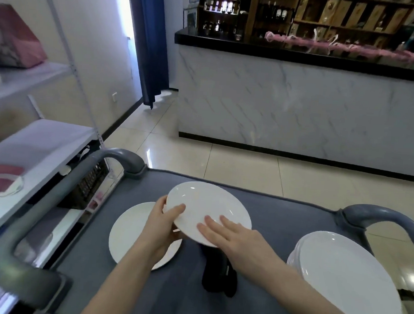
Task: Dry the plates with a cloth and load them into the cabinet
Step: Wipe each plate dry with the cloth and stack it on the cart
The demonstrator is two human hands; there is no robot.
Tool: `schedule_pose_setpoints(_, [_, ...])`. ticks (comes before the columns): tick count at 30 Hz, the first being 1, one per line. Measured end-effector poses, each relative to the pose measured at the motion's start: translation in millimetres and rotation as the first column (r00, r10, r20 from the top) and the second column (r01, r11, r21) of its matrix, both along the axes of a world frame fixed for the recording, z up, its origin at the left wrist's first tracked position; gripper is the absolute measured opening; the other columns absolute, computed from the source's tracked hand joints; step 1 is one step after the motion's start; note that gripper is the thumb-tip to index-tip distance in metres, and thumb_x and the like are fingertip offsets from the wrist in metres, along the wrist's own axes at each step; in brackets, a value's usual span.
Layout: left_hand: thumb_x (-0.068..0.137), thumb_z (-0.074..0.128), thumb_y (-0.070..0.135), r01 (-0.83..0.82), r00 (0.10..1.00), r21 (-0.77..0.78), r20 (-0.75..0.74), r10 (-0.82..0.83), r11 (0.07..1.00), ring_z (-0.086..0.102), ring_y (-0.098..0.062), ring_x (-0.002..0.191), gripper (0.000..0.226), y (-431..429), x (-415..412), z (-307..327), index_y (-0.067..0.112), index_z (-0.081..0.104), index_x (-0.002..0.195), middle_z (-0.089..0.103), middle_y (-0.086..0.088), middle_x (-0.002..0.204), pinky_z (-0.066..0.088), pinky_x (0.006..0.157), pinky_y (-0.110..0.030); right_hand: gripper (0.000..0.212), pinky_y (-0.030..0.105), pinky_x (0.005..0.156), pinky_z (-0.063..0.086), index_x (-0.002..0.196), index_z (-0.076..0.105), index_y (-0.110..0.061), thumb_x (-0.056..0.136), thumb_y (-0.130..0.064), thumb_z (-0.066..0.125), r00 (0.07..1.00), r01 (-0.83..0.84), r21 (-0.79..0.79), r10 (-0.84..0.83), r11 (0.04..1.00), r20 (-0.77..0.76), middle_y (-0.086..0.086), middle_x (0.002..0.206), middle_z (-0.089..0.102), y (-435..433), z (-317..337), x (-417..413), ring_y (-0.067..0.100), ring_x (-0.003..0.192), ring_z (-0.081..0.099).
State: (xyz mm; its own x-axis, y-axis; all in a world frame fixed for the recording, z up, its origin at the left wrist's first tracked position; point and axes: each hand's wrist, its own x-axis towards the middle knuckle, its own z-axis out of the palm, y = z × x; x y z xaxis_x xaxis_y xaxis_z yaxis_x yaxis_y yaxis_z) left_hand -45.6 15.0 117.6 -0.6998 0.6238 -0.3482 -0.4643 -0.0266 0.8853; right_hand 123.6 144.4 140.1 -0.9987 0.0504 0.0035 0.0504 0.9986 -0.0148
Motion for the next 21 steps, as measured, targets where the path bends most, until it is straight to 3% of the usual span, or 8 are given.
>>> schedule_pose_setpoints(2, [0.097, 0.057, 0.016, -0.053, 0.998, 0.036, 0.032, 0.052, 0.998, 0.071, -0.028, 0.095, 0.025, -11.4, -6.8, -7.9, 0.020, 0.058, 0.122, 0.070, -0.008, 0.115, 0.059, 0.068, -0.042, 0.078, 0.035, 0.090, 0.053, 0.153, 0.030, -0.035, 0.088, -0.010, 0.064, 0.998, -0.030, -0.041, 0.028, 0.999, -0.048, -0.012, 0.160, 0.029, 1.0, -10.6, -13.0, 0.021, 0.143, 0.040])
schedule_pose_setpoints(4, [0.098, 0.055, 0.016, -0.118, 0.992, 0.048, 0.041, 0.116, 0.992, 0.070, -0.028, 0.099, 0.024, -24.3, -15.7, -16.4, 0.023, 0.058, 0.120, 0.070, -0.004, 0.113, 0.060, 0.071, -0.045, 0.074, 0.040, 0.121, 0.024, 0.154, 0.006, -0.045, 0.100, -0.020, 0.049, 0.999, -0.019, -0.188, 0.025, 0.982, 0.027, -0.017, 0.164, 0.003, 5.5, -26.2, -24.7, 0.015, 0.153, 0.005])
schedule_pose_setpoints(6, [0.098, 0.053, 0.013, -0.173, 0.984, 0.056, 0.052, 0.170, 0.983, 0.070, -0.024, 0.098, 0.024, -37.4, -26.1, -25.0, 0.026, 0.059, 0.117, 0.071, -0.001, 0.113, 0.059, 0.071, -0.044, 0.083, 0.033, 0.122, -0.004, 0.147, -0.002, -0.056, 0.093, -0.039, 0.059, 0.996, 0.066, -0.372, -0.040, 0.926, 0.077, -0.020, 0.162, -0.009, 13.3, -32.2, -35.5, 0.007, 0.149, -0.015])
schedule_pose_setpoints(7, [0.098, 0.053, 0.012, -0.191, 0.980, 0.058, 0.059, 0.188, 0.980, 0.069, -0.024, 0.099, 0.025, -46.1, -32.4, -29.2, 0.027, 0.059, 0.118, 0.071, -0.002, 0.114, 0.059, 0.071, -0.043, 0.087, 0.029, 0.120, -0.004, 0.143, 0.000, -0.061, 0.088, -0.044, 0.065, 0.993, 0.118, -0.526, -0.085, 0.842, 0.087, -0.022, 0.161, -0.010, 14.9, -31.3, -43.0, 0.002, 0.148, -0.016])
schedule_pose_setpoints(10, [0.098, 0.053, 0.011, -0.214, 0.975, 0.060, 0.069, 0.210, 0.975, 0.068, -0.026, 0.101, 0.028, -65.0, -43.3, -40.2, 0.025, 0.058, 0.121, 0.069, -0.004, 0.117, 0.059, 0.068, -0.040, 0.083, 0.009, 0.109, 0.027, 0.136, 0.026, -0.070, 0.081, -0.027, 0.070, 0.974, 0.185, -0.903, -0.198, 0.387, 0.114, -0.036, 0.153, 0.025, 18.2, -33.3, -57.7, -0.012, 0.140, 0.027])
schedule_pose_setpoints(13, [0.098, 0.054, 0.010, -0.222, 0.974, 0.033, 0.064, 0.219, 0.975, 0.069, -0.025, 0.101, 0.031, -78.9, -53.9, -51.9, 0.028, 0.058, 0.123, 0.070, -0.003, 0.117, 0.059, 0.068, -0.036, 0.066, 0.015, 0.087, 0.049, 0.137, 0.048, -0.043, 0.086, -0.006, 0.068, 0.886, 0.241, -0.964, -0.431, 0.114, 0.170, -0.018, 0.133, 0.057, 6.3, -55.4, -88.1, 0.000, 0.107, 0.064])
schedule_pose_setpoints(16, [0.099, 0.053, 0.010, -0.214, 0.977, -0.028, 0.006, 0.214, 0.976, 0.069, -0.023, 0.103, 0.033, -86.3, -64.5, -62.5, 0.035, 0.061, 0.119, 0.071, 0.001, 0.116, 0.060, 0.073, -0.040, 0.061, 0.033, 0.088, 0.052, 0.139, 0.054, -0.013, 0.083, 0.006, 0.066, 0.697, 0.380, -0.924, -0.667, 0.034, 0.263, -0.001, 0.118, 0.064, -8.8, -80.4, -113.9, 0.016, 0.096, 0.064])
schedule_pose_setpoints(21, [0.091, 0.058, 0.004, -0.262, 0.937, -0.260, -0.300, 0.180, 0.930, 0.064, -0.026, 0.106, 0.034, -92.3, -86.1, -77.9, 0.031, 0.064, 0.112, 0.069, 0.000, 0.112, 0.055, 0.087, -0.047, 0.053, 0.038, 0.091, 0.055, 0.110, 0.073, -0.019, 0.071, 0.012, 0.057, 0.661, 0.474, -0.878, -0.684, 0.060, 0.310, -0.011, 0.097, 0.073, -28.9, -101.3, -137.9, 0.018, 0.100, 0.068])
